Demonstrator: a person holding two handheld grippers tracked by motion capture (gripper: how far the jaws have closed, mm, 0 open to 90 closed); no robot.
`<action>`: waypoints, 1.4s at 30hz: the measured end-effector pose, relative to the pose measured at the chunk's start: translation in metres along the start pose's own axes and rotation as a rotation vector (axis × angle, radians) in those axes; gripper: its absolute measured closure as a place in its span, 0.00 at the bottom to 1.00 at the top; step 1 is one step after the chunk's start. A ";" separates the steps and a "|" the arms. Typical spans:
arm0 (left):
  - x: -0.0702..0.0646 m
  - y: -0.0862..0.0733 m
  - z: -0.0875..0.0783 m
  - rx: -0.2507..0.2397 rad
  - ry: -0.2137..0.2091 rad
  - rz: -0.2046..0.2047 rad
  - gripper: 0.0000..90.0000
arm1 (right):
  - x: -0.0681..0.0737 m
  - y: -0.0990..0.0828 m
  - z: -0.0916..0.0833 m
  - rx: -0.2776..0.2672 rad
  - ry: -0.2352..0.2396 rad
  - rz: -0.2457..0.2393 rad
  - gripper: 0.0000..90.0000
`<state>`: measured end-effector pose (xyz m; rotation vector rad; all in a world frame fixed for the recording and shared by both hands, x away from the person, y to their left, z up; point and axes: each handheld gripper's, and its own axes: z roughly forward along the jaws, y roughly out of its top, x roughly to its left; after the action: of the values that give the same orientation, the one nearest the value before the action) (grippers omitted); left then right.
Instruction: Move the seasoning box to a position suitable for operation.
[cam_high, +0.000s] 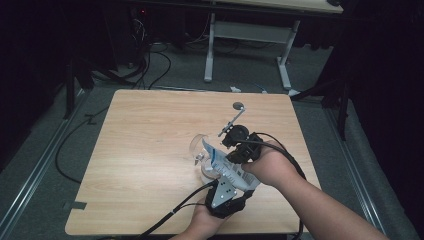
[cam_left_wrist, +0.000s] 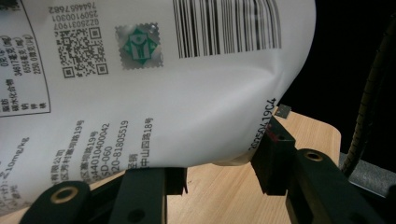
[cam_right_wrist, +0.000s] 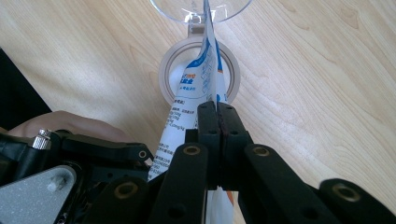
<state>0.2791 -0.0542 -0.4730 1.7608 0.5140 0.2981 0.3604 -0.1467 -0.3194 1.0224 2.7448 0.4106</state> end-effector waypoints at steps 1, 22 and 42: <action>0.000 0.000 0.000 0.000 0.000 0.000 0.68 | 0.000 0.000 0.000 0.000 0.000 0.000 1.00; 0.000 0.001 0.000 -0.001 -0.001 -0.001 0.68 | 0.000 0.000 0.001 0.000 0.005 -0.001 1.00; 0.001 0.002 -0.001 -0.005 0.006 0.002 0.68 | 0.002 0.004 0.001 0.005 0.008 -0.001 1.00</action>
<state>0.2797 -0.0529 -0.4707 1.7559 0.5154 0.3056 0.3614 -0.1419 -0.3189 1.0224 2.7545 0.4080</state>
